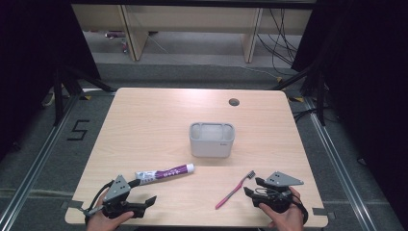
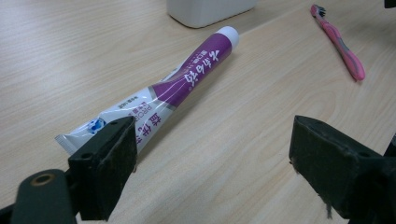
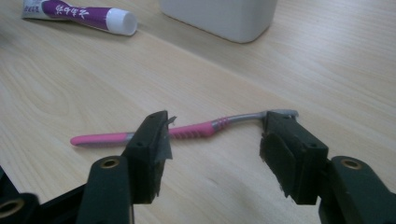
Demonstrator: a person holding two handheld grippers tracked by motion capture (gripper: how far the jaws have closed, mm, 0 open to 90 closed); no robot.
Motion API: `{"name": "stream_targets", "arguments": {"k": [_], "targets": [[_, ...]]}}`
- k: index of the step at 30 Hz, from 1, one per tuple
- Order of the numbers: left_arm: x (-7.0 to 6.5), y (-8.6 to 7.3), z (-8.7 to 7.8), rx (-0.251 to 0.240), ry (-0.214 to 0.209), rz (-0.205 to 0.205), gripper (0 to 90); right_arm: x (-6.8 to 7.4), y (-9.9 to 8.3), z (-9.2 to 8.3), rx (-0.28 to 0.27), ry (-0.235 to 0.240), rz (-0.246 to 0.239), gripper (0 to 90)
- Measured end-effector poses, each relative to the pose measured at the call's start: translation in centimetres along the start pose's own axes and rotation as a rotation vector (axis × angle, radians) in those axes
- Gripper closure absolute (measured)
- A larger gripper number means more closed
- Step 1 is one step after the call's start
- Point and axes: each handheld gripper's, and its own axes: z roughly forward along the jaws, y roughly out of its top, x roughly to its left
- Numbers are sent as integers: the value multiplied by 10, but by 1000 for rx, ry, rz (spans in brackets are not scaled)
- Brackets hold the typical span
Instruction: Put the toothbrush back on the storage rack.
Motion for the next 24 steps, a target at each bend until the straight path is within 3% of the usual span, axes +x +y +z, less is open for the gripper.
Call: {"name": "stream_targets", "arguments": {"k": [2,4,5,6,9,11,12,13,14,15,19,20,22,24], "targets": [[0,0,0,4,5,4,150,1,1,1,-4,-3,-12,451],[-1,0,0,-2,4,-1,150,8,3,4,10,18,14,495],[0,0,0,3,5,7,150,7,4,5,2,5,-31,520],[0,0,0,3,5,7,150,9,5,6,11,25,-14,548],[-1,0,1,-4,-2,0,150,14,8,12,9,47,-63,634],[-1,0,1,1,-1,6,150,20,9,15,30,66,-67,699],[-1,0,1,2,-1,7,150,20,10,17,19,72,-106,728],[-1,0,1,2,-1,7,150,23,11,19,28,85,-100,751],[-1,0,0,3,-1,9,150,24,12,20,27,90,-125,785],[-1,0,0,3,-1,7,150,26,13,21,41,105,-112,804],[-1,0,1,0,2,1,151,32,14,28,53,118,-143,864],[-1,0,1,2,4,2,151,32,15,29,55,121,-171,874],[-1,0,1,1,5,2,151,37,16,32,76,131,-155,887],[-1,0,1,2,5,3,151,38,16,35,73,137,-172,893]]}}
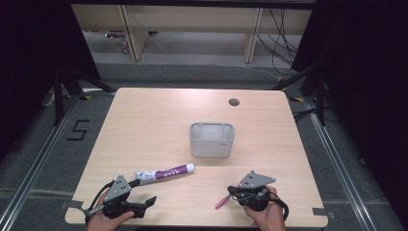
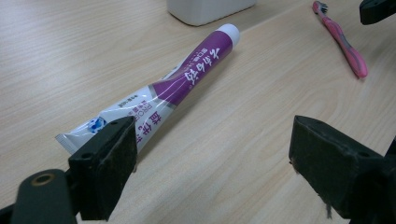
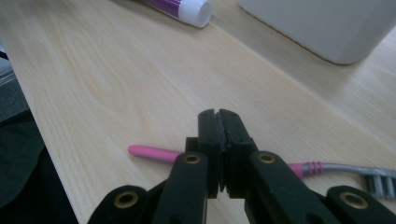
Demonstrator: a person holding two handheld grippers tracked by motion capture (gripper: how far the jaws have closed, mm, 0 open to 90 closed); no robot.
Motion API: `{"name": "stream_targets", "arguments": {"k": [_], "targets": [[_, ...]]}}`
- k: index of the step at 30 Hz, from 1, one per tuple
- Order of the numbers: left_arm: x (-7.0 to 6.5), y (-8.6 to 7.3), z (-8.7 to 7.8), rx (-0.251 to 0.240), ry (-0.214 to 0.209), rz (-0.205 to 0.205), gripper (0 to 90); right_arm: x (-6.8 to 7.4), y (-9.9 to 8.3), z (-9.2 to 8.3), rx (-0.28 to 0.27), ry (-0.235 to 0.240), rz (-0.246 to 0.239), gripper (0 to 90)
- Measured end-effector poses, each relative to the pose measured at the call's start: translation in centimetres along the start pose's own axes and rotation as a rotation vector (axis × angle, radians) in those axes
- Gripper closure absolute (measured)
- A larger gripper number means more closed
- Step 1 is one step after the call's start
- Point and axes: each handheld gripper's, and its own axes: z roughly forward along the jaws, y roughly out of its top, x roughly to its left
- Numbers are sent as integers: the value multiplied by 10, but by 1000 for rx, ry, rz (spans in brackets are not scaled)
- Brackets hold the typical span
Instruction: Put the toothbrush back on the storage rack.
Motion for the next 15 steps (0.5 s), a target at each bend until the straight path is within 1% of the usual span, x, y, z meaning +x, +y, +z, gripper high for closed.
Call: {"name": "stream_targets", "arguments": {"k": [1,3,4,7,8,9,10,12,13,14,15], "targets": [[0,0,-1,12,4,10,151,2,2,4,14,5,-3,897],[0,0,-1,7,-1,8,151,2,3,5,20,5,-13,897],[0,0,-1,6,0,8,151,4,4,10,27,8,-19,900],[0,0,-1,10,1,11,151,6,5,14,34,21,-19,900],[0,0,-1,10,4,8,151,8,6,16,46,22,-20,900],[0,0,-1,6,-1,10,151,9,6,19,30,20,-20,900],[0,0,-1,6,-1,8,151,10,7,19,54,25,-30,900],[0,0,-1,12,2,12,151,12,8,22,59,39,-46,900],[0,0,-1,12,2,13,151,14,7,25,51,41,-43,900],[0,0,-1,13,2,14,151,15,8,25,65,43,-48,900],[0,0,-1,13,2,14,151,15,8,25,65,43,-48,900]]}}
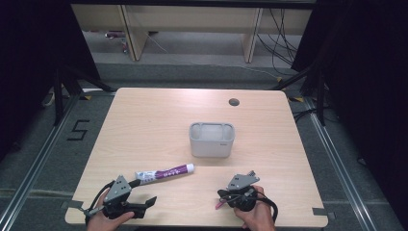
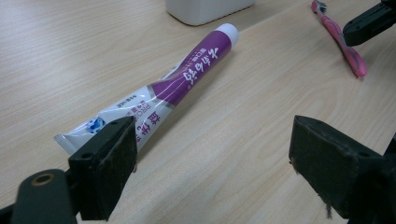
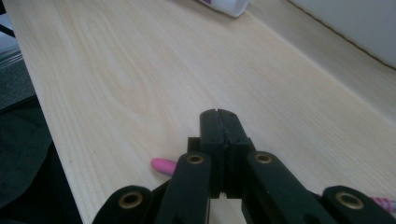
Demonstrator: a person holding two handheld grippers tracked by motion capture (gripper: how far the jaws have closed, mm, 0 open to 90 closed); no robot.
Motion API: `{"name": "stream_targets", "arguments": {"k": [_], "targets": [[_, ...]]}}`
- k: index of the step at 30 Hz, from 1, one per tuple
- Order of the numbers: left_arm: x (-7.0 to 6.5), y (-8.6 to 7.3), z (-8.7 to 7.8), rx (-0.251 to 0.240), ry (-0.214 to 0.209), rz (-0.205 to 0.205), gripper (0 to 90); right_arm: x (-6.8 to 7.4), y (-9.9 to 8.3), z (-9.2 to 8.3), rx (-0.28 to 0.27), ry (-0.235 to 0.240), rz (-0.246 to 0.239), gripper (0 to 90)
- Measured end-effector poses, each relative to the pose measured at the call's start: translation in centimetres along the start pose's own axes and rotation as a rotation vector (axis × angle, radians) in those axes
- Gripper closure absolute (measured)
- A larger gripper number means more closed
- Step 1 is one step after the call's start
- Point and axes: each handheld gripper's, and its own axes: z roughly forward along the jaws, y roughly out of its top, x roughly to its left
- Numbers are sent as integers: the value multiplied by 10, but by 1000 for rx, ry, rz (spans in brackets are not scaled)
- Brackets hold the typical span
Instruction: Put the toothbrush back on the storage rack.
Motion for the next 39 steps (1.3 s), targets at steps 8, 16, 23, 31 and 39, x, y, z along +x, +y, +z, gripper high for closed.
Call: {"name": "stream_targets", "arguments": {"k": [8,16,23,31,39], "targets": [[0,0,0,-1,-1,-1,151,7,0,7,34,39,-22,900],[0,0,0,-11,-6,-1,151,14,-2,11,51,58,-12,900],[0,0,-1,-12,-4,-5,151,17,-6,9,78,70,-20,900],[0,0,-2,-15,1,-11,151,14,-20,-5,86,77,-6,900],[0,0,-2,-16,-1,-11,151,8,-32,-19,85,44,24,900]]}}
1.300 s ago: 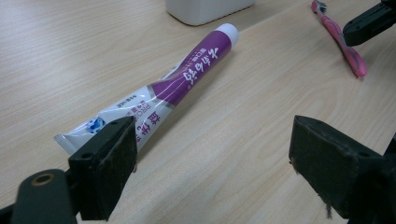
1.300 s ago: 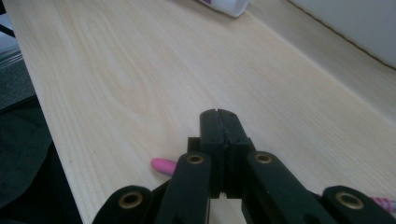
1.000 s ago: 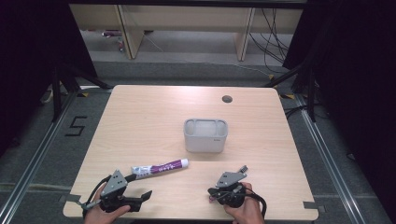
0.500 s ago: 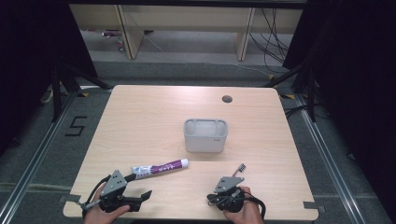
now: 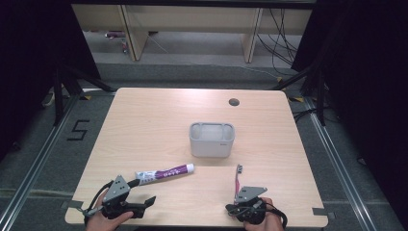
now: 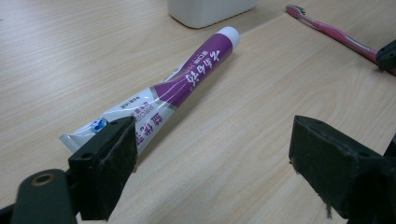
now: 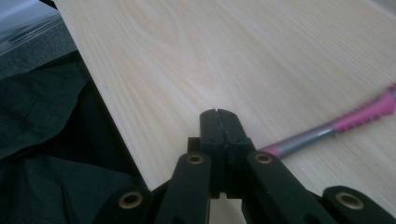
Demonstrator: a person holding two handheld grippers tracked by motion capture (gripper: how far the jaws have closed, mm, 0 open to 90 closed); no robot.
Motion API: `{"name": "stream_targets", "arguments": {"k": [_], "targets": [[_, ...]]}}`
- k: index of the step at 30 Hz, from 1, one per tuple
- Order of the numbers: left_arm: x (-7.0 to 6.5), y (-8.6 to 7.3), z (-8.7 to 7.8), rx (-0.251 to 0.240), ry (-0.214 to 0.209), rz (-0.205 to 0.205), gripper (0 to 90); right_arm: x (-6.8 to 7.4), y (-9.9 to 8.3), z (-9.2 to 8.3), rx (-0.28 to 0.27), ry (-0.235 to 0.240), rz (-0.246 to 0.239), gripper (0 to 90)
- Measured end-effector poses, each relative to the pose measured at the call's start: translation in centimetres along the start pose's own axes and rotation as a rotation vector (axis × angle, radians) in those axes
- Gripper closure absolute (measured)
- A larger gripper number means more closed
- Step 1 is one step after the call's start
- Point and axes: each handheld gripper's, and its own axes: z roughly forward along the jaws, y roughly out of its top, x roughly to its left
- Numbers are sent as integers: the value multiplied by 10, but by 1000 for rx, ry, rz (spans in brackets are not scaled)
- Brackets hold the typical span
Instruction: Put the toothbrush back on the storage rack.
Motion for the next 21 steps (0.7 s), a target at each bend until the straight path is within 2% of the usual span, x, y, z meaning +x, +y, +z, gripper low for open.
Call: {"name": "stream_targets", "arguments": {"k": [4,5,6,11,12,15,21], "targets": [[0,0,0,5,6,-1,151,-3,-3,-5,11,6,15,900],[0,0,0,1,0,-1,151,-6,-6,-6,-13,0,-3,900],[0,0,0,0,0,0,151,-6,-7,-9,10,7,21,900],[0,0,0,1,0,0,151,-10,-12,-12,-8,-18,27,900],[0,0,0,1,0,1,151,-11,-14,-16,-8,-25,54,900],[0,0,0,1,-1,0,151,-13,-16,-19,5,-32,56,900],[0,0,0,0,-1,1,151,-20,-22,-25,-10,-38,72,900]]}}
